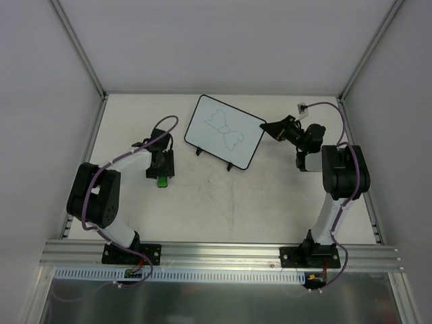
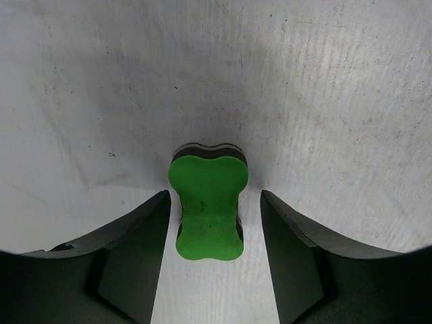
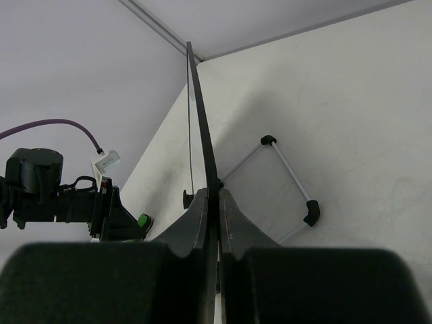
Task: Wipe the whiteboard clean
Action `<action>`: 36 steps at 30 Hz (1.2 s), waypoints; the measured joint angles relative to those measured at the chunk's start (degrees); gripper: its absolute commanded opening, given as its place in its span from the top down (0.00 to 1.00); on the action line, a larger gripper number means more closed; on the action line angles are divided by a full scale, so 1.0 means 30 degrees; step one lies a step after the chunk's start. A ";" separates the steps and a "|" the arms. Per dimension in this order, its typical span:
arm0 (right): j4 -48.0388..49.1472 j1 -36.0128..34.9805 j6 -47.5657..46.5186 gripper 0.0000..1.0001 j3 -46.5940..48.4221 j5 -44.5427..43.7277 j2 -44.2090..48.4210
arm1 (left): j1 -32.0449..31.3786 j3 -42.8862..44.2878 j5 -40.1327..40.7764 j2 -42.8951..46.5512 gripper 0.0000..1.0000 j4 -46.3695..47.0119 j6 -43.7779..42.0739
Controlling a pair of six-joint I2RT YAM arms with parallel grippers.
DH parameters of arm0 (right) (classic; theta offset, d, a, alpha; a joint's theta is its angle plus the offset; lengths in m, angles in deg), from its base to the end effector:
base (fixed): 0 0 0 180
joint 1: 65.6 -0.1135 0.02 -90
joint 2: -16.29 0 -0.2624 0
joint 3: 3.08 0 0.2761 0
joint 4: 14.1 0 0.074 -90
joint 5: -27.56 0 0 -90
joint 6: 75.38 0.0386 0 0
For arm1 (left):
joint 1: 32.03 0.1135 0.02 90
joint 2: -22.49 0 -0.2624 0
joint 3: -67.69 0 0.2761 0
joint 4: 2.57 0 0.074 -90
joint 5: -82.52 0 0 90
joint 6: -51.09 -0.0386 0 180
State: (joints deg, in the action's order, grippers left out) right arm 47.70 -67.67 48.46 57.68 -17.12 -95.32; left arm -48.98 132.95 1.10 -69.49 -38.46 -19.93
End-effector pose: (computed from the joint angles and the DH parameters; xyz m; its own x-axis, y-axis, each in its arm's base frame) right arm 0.3890 0.0415 0.1626 -0.2450 0.3830 -0.8907 -0.7063 0.5589 0.4346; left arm 0.3147 -0.0899 0.1520 -0.8756 -0.0694 -0.4781 -0.0657 0.9975 -0.0244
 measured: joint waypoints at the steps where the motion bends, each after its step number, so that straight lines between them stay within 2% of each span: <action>1: 0.0000 0.0000 0.0000 1.00 0.0007 0.0000 0.0000 | 0.0000 -0.0015 0.0000 0.0000 0.44 0.0007 -0.0058; 4: 0.0000 0.0000 0.0000 1.00 0.0000 0.0000 0.0000 | 0.0000 -0.0015 -0.0015 0.0000 0.49 0.0015 -0.0175; 6: 0.0000 0.0015 0.0000 1.00 0.0000 0.0000 0.0000 | 0.0000 -0.0015 -0.0029 -0.0007 0.56 0.0022 -0.0255; 7: 0.0000 0.0015 0.0000 1.00 0.0000 0.0015 0.0000 | 0.0000 -0.0015 -0.0058 -0.0036 0.71 0.0022 -0.0299; 9: 0.0000 0.0022 -0.0007 1.00 0.0000 0.0029 0.0000 | 0.0000 0.0000 -0.0168 -0.0197 0.85 0.0073 -0.0466; 10: 0.0000 0.0022 -0.0007 1.00 0.0000 0.0036 0.0000 | 0.0000 0.0058 -0.0204 -0.0204 0.97 0.0066 -0.0546; 11: 0.0000 0.0029 -0.0007 1.00 0.0000 0.0044 0.0000 | 0.0000 0.0066 -0.0219 -0.0204 1.00 0.0066 -0.0568; 21: 0.0000 0.0066 0.0000 1.00 0.0000 0.0058 0.0000 | -0.0007 0.0117 -0.0408 -0.0029 1.00 0.0036 -0.0692; 26: 0.0000 0.0066 0.0000 1.00 0.0000 0.0058 0.0000 | -0.0379 0.0226 -0.0787 0.1027 1.00 0.0022 -0.0685; 36: 0.0000 0.0066 0.0000 1.00 0.0000 0.0087 0.0000 | -0.0998 0.2958 -0.1639 0.1450 1.00 0.0058 -0.1042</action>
State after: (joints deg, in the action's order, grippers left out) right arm 47.70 -67.47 48.46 57.68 -16.86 -95.32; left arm -51.97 141.82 -3.82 -65.14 -38.28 -23.05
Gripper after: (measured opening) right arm 0.049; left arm 0.172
